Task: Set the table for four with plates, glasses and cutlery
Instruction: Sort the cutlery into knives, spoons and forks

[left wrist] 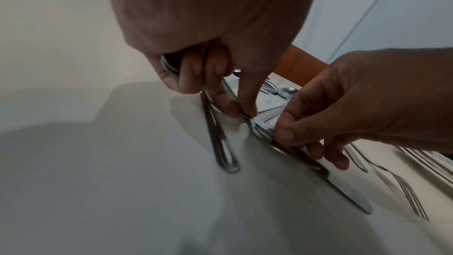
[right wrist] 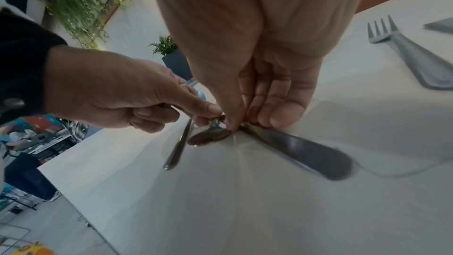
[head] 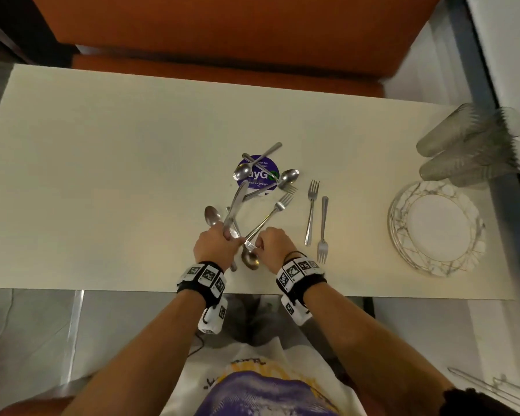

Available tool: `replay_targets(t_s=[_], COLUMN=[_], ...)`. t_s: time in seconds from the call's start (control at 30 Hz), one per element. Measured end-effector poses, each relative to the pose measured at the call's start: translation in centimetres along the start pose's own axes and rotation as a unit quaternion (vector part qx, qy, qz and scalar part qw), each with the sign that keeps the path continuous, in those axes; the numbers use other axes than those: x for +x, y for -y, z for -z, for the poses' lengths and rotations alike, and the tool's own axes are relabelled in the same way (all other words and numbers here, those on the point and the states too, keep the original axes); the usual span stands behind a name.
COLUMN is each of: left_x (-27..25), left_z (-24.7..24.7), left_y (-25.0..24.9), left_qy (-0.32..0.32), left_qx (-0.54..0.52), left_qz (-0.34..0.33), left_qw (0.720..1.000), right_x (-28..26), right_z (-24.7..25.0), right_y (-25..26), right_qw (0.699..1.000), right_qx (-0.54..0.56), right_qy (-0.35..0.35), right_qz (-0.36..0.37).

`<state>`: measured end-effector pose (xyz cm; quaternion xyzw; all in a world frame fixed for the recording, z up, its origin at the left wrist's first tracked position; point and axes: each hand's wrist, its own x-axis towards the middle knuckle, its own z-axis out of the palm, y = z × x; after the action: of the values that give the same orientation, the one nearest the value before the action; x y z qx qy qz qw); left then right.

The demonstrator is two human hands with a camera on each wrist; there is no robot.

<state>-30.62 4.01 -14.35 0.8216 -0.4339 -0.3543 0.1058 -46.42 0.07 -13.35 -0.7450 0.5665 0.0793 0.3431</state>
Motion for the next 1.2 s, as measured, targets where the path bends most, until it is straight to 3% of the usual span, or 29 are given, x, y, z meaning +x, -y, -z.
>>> replay_targets(t_s=[0.27, 0.57, 0.8, 0.9, 1.03, 1.13, 1.2], left_x=[0.3, 0.3, 0.9, 1.9, 2.9, 4.1, 4.9], left_z=[0.2, 0.7, 2.6, 3.8, 5.7, 6.8, 7.4], left_y=[-0.4, -1.4, -5.4, -7.8, -10.7, -11.3, -11.2], left_qy=[-0.042, -0.040, -0.042, -0.030, -0.073, -0.085, -0.067], left_qx=[-0.059, -0.128, -0.218, -0.304, -0.375, -0.398, -0.398], left_qz=[0.042, 0.072, 0.016, -0.014, -0.034, -0.035, -0.048], left_qw=[0.997, 0.988, 0.975, 0.952, 0.924, 0.913, 0.914], right_x=[2.3, 3.3, 3.8, 4.3, 4.4, 4.6, 5.1], right_z=[2.4, 8.1, 12.2, 12.7, 12.3, 12.6, 13.3], right_y=[-1.2, -4.5, -3.3, -1.6, 1.1, 2.6, 3.1], right_qw=[0.998, 0.998, 0.984, 0.964, 0.926, 0.916, 0.929], right_qx=[-0.031, 0.030, 0.180, 0.266, 0.375, 0.399, 0.357], right_qy=[0.042, 0.061, -0.011, -0.023, -0.037, -0.045, -0.093], right_qz=[-0.019, -0.004, 0.002, 0.004, -0.025, -0.020, -0.014])
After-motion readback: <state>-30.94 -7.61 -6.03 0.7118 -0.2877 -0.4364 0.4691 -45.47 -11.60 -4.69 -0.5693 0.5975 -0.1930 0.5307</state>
